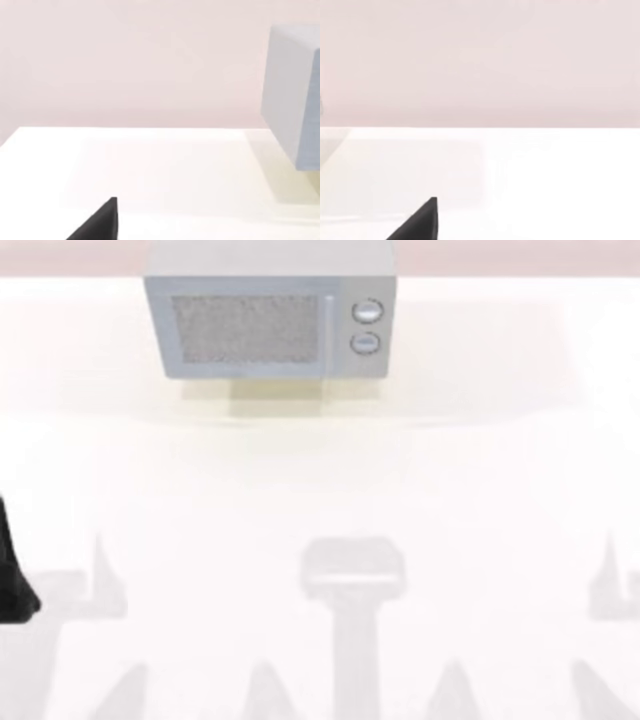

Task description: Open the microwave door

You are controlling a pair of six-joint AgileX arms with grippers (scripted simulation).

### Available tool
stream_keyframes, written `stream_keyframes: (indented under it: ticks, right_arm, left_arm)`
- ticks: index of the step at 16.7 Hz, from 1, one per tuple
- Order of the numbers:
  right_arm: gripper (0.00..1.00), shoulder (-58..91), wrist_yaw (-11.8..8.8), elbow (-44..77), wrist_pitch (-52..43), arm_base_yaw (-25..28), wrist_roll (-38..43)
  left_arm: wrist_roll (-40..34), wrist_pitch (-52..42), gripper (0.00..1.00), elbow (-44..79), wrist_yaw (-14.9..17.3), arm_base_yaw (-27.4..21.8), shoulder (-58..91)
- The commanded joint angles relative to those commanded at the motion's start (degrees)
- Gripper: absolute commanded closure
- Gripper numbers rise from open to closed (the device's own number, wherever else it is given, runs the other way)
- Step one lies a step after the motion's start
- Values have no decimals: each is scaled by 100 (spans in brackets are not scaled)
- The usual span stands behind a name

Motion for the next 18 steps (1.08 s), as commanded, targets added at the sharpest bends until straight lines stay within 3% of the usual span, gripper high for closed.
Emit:
stream_keyframes:
  ticks: [8,18]
  right_arm:
    - [0,0,0,0,0,0,0]
    - [0,0,0,0,0,0,0]
  left_arm:
    - [-160,-649,0,967,-21,-297,894]
    - [-943,-3771,0,5242,-425,-1514,5449]
